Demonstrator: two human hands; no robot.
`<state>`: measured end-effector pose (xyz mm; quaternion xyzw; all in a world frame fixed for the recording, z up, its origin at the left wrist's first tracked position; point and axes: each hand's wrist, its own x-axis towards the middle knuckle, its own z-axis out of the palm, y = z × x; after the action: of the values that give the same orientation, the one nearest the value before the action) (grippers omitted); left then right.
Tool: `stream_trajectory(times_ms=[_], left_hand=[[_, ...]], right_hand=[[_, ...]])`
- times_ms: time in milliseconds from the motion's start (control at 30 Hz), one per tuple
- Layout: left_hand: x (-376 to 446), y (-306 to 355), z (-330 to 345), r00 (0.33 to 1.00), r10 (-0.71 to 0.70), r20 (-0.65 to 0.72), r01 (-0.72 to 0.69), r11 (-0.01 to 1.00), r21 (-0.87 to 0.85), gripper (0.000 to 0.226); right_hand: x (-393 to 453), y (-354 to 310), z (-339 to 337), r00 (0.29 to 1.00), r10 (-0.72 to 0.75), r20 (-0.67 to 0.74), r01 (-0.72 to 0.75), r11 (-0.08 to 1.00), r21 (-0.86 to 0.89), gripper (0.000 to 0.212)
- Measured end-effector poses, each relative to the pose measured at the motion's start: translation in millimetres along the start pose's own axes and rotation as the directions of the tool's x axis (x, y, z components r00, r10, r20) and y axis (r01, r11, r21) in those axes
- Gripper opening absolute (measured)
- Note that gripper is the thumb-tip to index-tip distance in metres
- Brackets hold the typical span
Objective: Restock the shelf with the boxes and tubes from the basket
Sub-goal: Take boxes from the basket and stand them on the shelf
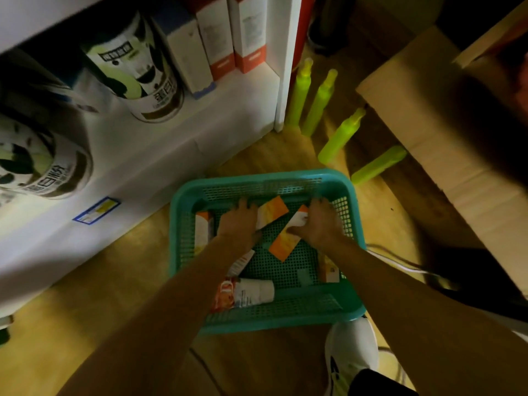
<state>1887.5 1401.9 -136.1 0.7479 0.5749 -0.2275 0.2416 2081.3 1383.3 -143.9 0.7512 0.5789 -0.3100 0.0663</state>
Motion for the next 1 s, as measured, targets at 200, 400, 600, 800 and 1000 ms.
stream_trajectory(times_ms=[200, 400, 600, 800, 1000], left_hand=[[-12, -2, -2, 0.999, -0.002, -0.050, -0.002, 0.998, -0.067, 0.063], [-35, -21, -8, 0.997, -0.030, -0.077, 0.022, 0.994, -0.109, 0.054], [-62, -44, -16, 0.995, -0.043, -0.089, 0.034, 0.994, -0.104, 0.057], [-97, -55, -37, 0.992, -0.063, -0.110, 0.041, 0.980, -0.194, 0.056], [-128, -69, -75, 0.987, -0.040, -0.158, -0.002, 0.966, -0.258, 0.060]], right_hand=[[-5, -8, 5, 0.994, -0.102, 0.038, 0.108, 0.967, -0.232, 0.068], [-26, -24, 3, 0.984, -0.175, 0.043, 0.180, 0.964, -0.195, 0.040], [-42, -25, 0, 0.981, -0.170, 0.097, 0.188, 0.959, -0.211, 0.068], [-62, -16, -21, 0.984, -0.162, 0.075, 0.162, 0.987, 0.002, 0.065], [-94, -30, -42, 0.969, -0.235, 0.078, 0.239, 0.970, -0.037, 0.054]])
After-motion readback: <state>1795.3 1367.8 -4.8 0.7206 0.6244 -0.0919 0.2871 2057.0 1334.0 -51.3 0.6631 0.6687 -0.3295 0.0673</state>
